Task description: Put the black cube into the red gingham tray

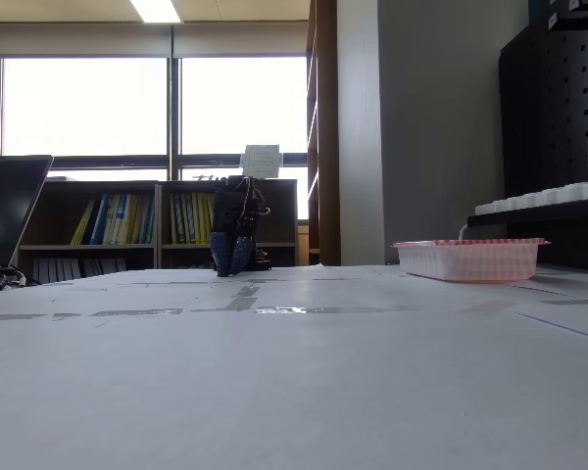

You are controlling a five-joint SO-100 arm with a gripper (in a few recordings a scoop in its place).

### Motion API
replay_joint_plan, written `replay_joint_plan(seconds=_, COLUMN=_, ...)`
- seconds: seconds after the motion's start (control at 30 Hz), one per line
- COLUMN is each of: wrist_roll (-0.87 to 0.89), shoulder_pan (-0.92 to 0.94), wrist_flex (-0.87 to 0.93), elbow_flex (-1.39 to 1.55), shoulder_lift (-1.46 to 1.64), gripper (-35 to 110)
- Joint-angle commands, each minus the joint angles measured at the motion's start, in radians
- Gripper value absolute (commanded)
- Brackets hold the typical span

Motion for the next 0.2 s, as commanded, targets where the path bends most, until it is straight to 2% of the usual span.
replay_joint_plan(seconds=0.0, wrist_roll=0.011, shoulder_pan=-0.008, wrist_flex=0.051, elbow_flex=0.009, shoulder_lift=-0.006, gripper=0)
replay_joint_plan(seconds=0.17, wrist_roll=0.011, shoulder_pan=-0.008, wrist_flex=0.051, elbow_flex=0.009, shoulder_lift=-0.006, gripper=0)
